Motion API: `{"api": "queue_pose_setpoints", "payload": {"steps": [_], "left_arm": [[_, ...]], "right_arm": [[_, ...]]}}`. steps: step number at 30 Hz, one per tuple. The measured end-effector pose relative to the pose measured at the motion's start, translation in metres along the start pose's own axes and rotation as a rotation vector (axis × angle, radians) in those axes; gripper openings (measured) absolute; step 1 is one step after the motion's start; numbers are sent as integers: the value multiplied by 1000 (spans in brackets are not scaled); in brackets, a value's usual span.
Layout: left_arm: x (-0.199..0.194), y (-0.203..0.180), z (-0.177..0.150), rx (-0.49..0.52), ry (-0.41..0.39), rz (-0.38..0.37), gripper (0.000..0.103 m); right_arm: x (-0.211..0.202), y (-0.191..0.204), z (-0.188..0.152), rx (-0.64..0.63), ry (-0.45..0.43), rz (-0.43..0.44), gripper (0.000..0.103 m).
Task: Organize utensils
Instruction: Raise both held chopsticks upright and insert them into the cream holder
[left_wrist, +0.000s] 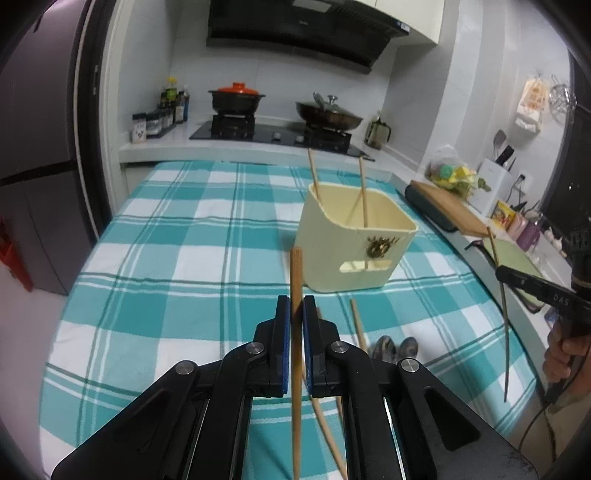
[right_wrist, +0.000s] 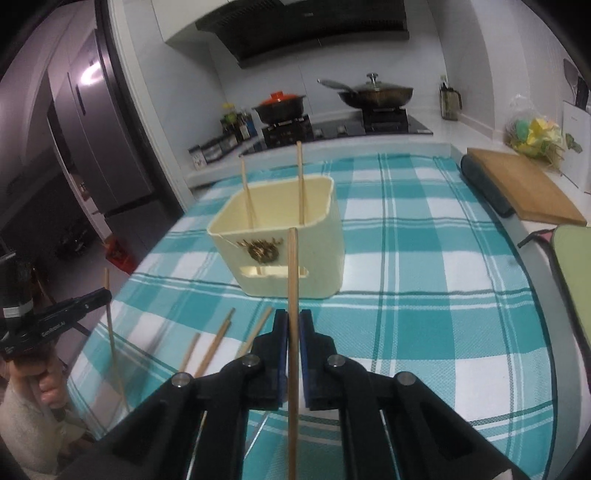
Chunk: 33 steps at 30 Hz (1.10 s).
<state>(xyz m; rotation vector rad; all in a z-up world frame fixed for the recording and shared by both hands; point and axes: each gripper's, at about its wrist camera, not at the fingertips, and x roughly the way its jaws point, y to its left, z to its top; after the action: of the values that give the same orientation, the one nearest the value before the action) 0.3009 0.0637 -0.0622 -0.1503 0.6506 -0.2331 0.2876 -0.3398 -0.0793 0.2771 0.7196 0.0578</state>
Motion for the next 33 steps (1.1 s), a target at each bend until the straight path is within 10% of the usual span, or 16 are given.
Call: {"api": "queue_pose_setpoints", "payload": {"steps": [10,23,33], "left_arm": [[-41,-10,7,-11,-92,-55,5],[-50,-15,8,-10,-106,-75,5],[-59,-33,85,2,-183,-150,5]], "right_arm": [[-73,34,-5,-114,-188,69,6],[-83,33,-12,-104,-172,84,7],[-82,42,30,-134,-247,49,6]]}}
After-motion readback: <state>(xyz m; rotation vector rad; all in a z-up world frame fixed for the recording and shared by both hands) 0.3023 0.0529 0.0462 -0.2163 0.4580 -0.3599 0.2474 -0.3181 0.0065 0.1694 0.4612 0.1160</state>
